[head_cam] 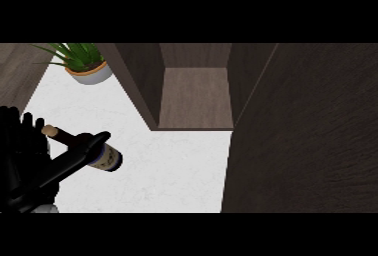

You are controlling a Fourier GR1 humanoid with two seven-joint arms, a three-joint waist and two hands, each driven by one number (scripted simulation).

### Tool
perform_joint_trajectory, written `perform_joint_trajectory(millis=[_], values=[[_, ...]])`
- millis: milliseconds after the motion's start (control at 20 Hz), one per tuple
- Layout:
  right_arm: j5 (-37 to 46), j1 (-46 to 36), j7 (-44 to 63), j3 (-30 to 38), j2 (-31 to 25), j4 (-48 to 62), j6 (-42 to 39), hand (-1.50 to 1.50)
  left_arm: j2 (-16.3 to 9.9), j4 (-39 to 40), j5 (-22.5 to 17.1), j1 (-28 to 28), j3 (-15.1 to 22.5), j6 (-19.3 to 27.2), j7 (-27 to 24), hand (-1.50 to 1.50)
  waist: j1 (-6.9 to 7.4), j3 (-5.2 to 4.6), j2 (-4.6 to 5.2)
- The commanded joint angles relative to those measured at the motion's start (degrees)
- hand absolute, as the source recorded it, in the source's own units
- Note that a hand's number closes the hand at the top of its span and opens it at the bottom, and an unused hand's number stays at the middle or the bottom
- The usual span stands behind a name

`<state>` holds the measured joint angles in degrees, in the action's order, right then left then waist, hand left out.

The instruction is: Pick up the wine, place it into the cabinet and close the cabinet

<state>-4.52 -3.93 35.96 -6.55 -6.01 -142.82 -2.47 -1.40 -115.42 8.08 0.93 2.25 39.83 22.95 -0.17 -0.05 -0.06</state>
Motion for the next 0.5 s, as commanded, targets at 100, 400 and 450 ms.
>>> perform_joint_trajectory(millis=[100, 400, 450], values=[[-4.2, 1.0, 4.9, 1.2, -0.5, -7.7, -0.2, -1.50, 1.0, 6.9, -5.1, 2.2, -3.7, -2.3, -10.7, -1.50, -0.01, 0.01, -0.01], [-6.6, -2.7, 6.6, 4.2, -0.7, -6.9, 0.4, -1.50, -0.3, 10.9, -12.4, 2.2, -8.2, -6.3, -15.8, -1.50, 0.03, 0.01, 0.00], [-4.5, 4.0, 1.6, 1.6, 1.2, -6.9, -1.2, -1.50, 1.3, 11.2, -10.2, 3.1, -5.8, -4.9, -15.8, -1.50, -0.09, 0.06, -0.01]])
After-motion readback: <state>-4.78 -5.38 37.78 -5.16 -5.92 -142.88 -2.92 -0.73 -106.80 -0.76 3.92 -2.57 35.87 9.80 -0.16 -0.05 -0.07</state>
